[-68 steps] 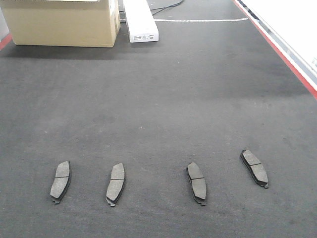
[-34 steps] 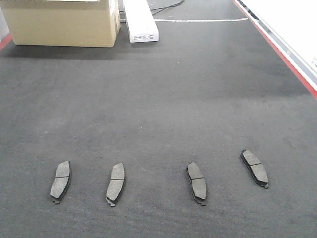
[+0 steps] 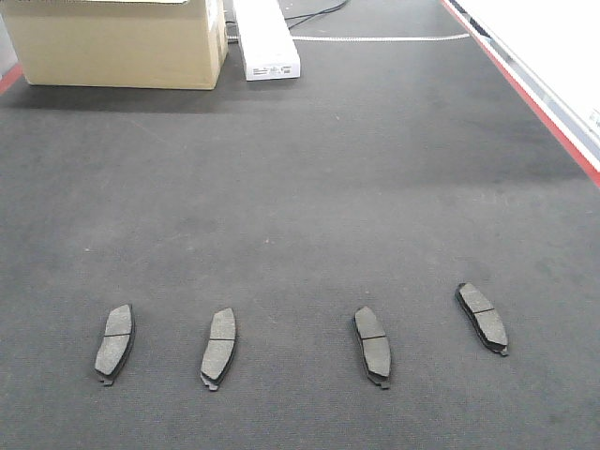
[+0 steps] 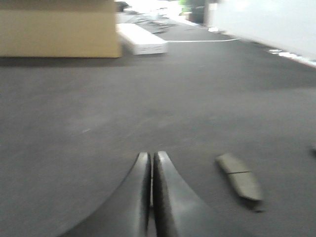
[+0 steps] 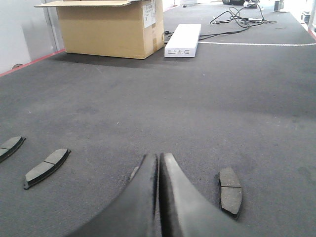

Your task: Move and align brake pads A on conveyor

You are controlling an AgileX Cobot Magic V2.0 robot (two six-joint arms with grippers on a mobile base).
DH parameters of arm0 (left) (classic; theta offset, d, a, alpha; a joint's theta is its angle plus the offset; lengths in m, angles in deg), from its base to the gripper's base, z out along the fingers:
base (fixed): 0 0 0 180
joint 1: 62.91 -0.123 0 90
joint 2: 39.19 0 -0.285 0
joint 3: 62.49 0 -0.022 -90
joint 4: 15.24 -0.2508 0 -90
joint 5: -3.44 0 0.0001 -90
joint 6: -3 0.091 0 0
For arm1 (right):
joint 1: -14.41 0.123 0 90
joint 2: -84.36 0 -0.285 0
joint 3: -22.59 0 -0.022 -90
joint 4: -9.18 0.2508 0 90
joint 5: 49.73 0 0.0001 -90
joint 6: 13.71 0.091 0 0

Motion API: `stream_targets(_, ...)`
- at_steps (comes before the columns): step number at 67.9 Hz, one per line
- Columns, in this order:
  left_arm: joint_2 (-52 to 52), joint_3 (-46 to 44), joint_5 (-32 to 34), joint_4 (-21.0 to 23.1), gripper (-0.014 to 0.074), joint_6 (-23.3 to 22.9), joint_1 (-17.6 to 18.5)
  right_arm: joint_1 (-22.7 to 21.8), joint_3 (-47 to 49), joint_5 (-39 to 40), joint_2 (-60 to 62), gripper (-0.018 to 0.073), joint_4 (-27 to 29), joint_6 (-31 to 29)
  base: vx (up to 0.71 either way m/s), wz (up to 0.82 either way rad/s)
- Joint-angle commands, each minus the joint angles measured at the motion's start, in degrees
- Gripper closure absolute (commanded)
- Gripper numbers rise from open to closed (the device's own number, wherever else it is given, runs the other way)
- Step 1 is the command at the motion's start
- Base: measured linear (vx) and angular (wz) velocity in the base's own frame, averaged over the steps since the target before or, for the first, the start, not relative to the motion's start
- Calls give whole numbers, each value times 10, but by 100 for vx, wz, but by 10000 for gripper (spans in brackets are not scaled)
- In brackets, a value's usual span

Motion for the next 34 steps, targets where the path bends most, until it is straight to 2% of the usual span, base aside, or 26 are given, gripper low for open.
stream_targets(1,11,8,66,7,603,2,-43,-1,15,41,-9,571,-6,-3,0,0)
stream_targets(9,-3,37,96,7,603,2,-90,-1,15,41,-9,571,-6,-3,0,0)
stream_targets(14,-34,38,77,7,603,1,-108,-1,15,41,-9,571,-6,-3,0,0)
stream_targets(34,-29,38,85,3,603,2,-112,-1,15,41,-9,571,-6,-3,0,0)
